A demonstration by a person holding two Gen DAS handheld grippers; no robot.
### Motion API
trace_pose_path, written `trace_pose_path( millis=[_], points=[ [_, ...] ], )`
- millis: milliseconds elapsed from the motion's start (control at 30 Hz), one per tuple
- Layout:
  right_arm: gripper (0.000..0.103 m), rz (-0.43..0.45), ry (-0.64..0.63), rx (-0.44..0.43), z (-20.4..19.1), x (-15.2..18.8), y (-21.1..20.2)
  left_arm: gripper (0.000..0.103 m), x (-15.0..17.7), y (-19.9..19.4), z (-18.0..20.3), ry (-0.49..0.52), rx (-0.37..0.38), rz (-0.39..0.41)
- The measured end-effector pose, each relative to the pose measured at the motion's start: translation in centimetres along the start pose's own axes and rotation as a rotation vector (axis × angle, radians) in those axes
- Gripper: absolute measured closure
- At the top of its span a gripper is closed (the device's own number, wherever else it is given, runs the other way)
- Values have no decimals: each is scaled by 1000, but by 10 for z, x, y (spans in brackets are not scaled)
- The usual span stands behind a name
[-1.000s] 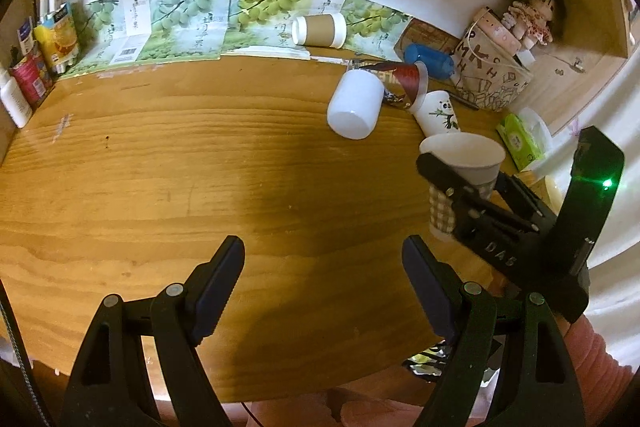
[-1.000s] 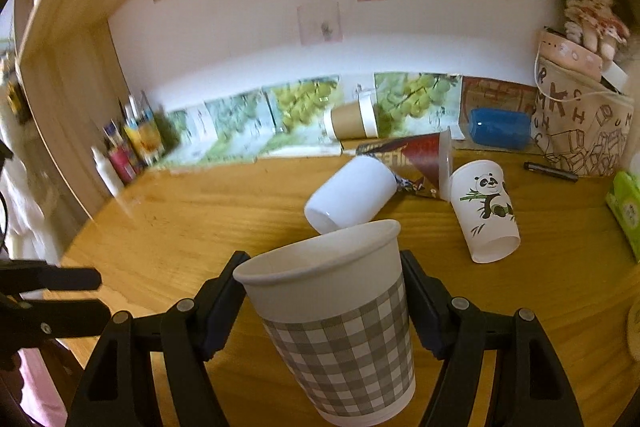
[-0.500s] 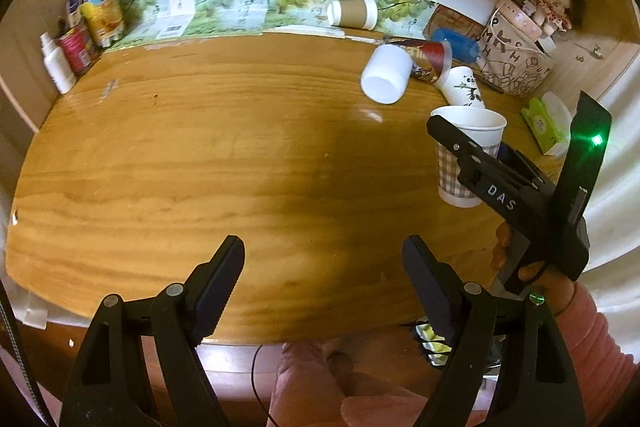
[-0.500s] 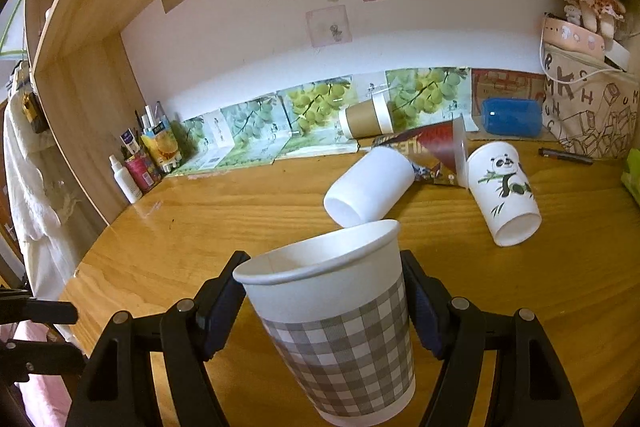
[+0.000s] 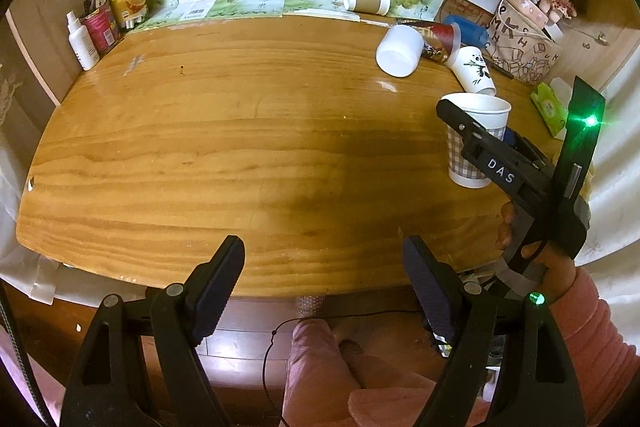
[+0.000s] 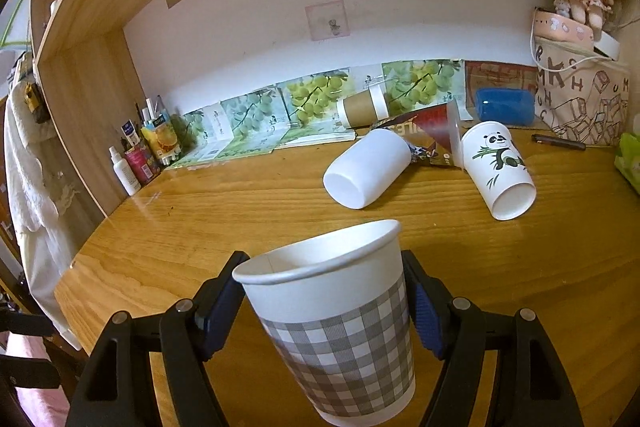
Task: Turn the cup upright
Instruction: 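Lift and carry the plaid cup upright with the right tool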
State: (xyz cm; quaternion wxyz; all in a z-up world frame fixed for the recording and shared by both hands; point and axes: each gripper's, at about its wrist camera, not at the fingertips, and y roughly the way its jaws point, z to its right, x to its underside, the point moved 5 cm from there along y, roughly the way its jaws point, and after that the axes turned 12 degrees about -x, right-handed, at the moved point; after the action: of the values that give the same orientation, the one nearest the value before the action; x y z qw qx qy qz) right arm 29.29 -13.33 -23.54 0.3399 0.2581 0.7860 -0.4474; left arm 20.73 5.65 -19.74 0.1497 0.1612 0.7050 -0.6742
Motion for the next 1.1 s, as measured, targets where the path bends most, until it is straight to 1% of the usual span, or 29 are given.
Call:
trace_pose_path(
  millis=[300,467,633,800,1100],
  points=[
    [28,20,-7,15,-3,17,-4,19,13,-8,-1,19,-17,19],
    [28,22,-38,28,-7,26,-7,19,22,-8,-1,16,-25,7],
    [28,31,-41,28,-7,33,-9,19,32,-11,2,23,-31,4],
    [27,59,-38,27,-6,39,-14,19,38,-12,3,22,-36,-1],
    [27,80,-52,24,-9,47,-25,19,46,-14,9,23,-38,-4]
  ],
)
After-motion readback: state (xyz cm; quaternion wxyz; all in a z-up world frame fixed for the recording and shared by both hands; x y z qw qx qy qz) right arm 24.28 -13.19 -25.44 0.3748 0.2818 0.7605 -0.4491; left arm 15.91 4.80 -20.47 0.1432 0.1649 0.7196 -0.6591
